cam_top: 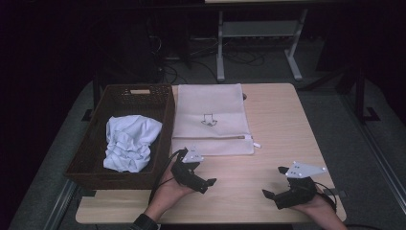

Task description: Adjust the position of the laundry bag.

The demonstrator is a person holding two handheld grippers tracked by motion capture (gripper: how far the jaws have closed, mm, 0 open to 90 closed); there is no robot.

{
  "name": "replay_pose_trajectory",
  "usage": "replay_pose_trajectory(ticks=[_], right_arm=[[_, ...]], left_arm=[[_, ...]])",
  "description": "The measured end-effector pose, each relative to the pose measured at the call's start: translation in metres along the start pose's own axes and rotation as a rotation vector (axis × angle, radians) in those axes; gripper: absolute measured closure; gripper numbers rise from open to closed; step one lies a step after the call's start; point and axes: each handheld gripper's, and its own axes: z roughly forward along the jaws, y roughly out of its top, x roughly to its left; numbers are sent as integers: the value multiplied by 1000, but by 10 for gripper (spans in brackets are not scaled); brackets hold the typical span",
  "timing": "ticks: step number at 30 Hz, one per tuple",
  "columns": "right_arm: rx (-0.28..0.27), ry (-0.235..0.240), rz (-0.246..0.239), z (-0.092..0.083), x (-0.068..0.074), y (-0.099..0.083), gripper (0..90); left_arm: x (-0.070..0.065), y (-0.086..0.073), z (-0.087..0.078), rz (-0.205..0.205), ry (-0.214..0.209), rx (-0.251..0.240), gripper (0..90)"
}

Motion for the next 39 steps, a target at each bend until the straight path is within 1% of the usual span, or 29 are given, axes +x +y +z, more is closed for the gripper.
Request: replay_pose_trajectory(ticks=[5, 7, 11, 15, 16, 18, 22, 25, 26, 30, 32, 35, 37, 39], right_arm=[[1, 7, -6, 1, 2, 0, 0], [2, 6, -8, 1, 2, 0, 0], [2, 5, -9, 1, 2, 0, 0], [5, 10, -16, 2, 3, -1, 0], [7, 10, -20, 2, 3, -1, 0], [11, 8, -24, 3, 3, -1, 0], [10, 5, -25, 2, 3, -1, 0], [8, 6, -22, 2, 2, -1, 0], [7, 3, -22, 2, 2, -1, 0], [8, 2, -24, 3, 2, -1, 0], [8, 2, -24, 3, 2, 0, 0], [10, -1, -28, 3, 2, -1, 0], [13, -3, -25, 3, 1, -1, 0], [12, -5, -27, 3, 1, -1, 0]], left_arm=[[5, 1, 3, -18, 6, 5, 0], [7, 3, 4, -12, 16, 10, 0], [11, 9, 4, -18, 34, -3, 0], [13, 12, 5, -25, 40, -14, 0], [15, 14, 7, -35, 37, -19, 0], [17, 15, 10, -30, 40, -5, 0], [19, 17, 13, -34, 37, 4, 0], [20, 18, 14, -39, 34, 8, 0], [22, 19, 15, -49, 31, 6, 0], [26, 23, 16, -56, 43, 3, 0], [28, 23, 16, -64, 42, -6, 0], [29, 23, 18, -62, 44, 3, 0], [31, 24, 21, -68, 45, 12, 0], [32, 27, 22, -60, 54, 18, 0]])
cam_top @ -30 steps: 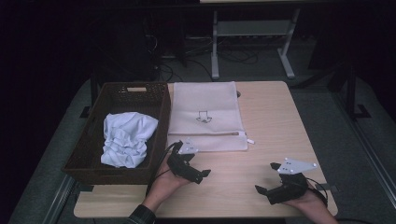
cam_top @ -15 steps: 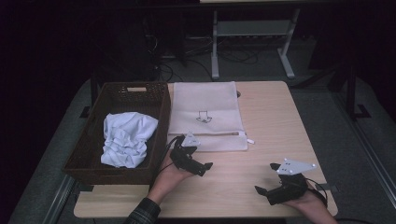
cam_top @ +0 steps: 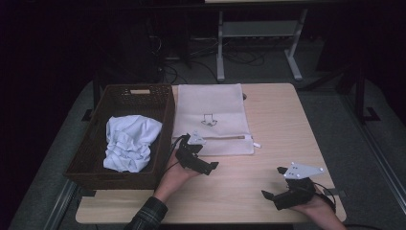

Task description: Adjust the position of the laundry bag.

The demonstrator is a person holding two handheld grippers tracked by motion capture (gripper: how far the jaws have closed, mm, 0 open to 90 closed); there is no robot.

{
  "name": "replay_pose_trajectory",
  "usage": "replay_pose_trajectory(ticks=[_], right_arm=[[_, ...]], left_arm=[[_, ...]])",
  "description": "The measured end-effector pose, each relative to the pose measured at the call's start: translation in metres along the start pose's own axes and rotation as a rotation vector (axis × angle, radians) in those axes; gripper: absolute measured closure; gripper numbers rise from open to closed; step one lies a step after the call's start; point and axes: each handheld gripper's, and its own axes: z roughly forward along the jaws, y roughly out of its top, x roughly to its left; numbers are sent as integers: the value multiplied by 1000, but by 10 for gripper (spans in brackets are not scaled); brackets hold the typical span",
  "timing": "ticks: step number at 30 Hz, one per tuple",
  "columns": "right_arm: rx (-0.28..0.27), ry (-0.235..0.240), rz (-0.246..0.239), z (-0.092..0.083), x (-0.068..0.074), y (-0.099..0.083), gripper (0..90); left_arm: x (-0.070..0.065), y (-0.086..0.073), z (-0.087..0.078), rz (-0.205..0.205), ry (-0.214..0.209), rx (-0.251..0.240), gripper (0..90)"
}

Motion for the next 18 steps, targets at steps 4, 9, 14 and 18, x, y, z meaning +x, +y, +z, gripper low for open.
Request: replay_pose_trajectory(ticks=[4, 9, 14, 18], right_arm=[[-2, -4, 0, -1, -1, 0, 0], [-1, -3, 2, -1, -1, -1, 0], [-3, -5, 5, -2, -2, -1, 0], [-4, -5, 5, -2, -2, -1, 0]], left_arm=[[2, 7, 2, 2, 8, -2, 0], [4, 11, 5, -2, 12, 0, 0], [7, 17, 9, -11, 20, 4, 0], [11, 19, 10, -29, 20, -9, 0]])
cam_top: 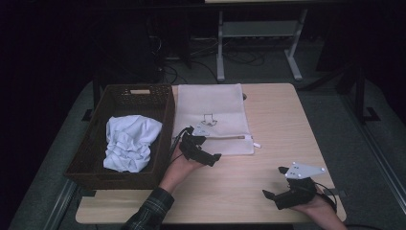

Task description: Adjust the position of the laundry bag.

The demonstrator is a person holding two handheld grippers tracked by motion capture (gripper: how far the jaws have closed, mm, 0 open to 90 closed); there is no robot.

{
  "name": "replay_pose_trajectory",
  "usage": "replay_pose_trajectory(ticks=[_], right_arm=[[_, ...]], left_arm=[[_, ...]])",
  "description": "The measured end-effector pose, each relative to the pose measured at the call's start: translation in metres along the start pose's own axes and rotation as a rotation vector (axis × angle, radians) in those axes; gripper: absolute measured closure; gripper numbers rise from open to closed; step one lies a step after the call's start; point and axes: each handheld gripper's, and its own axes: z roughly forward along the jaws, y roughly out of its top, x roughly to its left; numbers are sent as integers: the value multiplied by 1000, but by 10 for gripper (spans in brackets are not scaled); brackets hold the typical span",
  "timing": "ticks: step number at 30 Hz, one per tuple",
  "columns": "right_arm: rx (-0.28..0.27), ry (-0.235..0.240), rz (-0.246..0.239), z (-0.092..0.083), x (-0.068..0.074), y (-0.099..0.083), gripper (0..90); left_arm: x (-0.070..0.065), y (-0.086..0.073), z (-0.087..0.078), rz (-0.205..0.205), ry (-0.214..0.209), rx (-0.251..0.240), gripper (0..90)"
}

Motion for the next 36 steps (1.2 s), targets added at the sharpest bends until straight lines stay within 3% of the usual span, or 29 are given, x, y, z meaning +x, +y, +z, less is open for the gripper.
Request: replay_pose_trajectory(ticks=[12, 28, 36], right_arm=[[4, 2, -2, 1, 0, 0, 0], [5, -1, 0, 0, -2, -1, 0], [5, -1, 5, 0, -2, -1, 0]], left_arm=[[15, 13, 3, -23, 30, 2, 0], [26, 28, 14, -27, 60, 9, 0], [35, 33, 20, -46, 69, 6, 41]])
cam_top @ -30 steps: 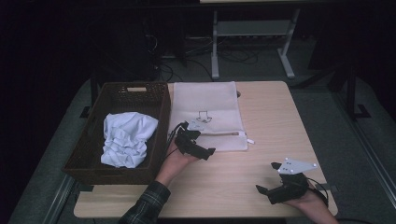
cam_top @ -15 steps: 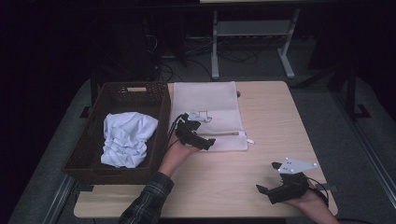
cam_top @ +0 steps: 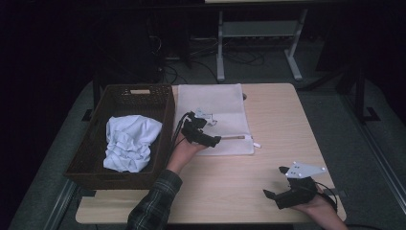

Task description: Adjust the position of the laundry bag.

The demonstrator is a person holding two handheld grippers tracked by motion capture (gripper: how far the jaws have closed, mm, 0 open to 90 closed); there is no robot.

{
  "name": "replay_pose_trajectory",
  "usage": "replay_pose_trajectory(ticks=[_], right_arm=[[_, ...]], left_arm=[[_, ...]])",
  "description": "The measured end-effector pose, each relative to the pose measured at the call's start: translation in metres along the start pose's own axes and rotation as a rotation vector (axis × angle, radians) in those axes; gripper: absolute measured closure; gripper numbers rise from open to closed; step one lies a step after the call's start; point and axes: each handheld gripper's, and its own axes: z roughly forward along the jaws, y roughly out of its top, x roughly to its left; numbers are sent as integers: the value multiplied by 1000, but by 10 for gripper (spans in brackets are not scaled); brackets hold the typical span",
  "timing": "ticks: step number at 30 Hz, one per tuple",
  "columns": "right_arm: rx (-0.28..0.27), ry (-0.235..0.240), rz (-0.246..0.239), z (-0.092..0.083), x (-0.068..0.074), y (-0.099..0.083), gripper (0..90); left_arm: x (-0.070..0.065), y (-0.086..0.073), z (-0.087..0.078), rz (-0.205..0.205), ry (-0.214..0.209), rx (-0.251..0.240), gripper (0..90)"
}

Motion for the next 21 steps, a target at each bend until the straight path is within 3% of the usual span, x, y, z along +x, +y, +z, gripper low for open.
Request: replay_pose_trajectory(ticks=[9, 12, 21], right_arm=[[-3, 1, 4, -1, -1, 0, 0], [-1, -7, 19, 0, -1, 0, 0], [27, -38, -9, 3, 2, 1, 0]], left_arm=[[8, 9, 7, -13, 9, -2, 72], [9, 11, 12, -2, 55, 5, 136], [17, 15, 23, -3, 82, 40, 136]])
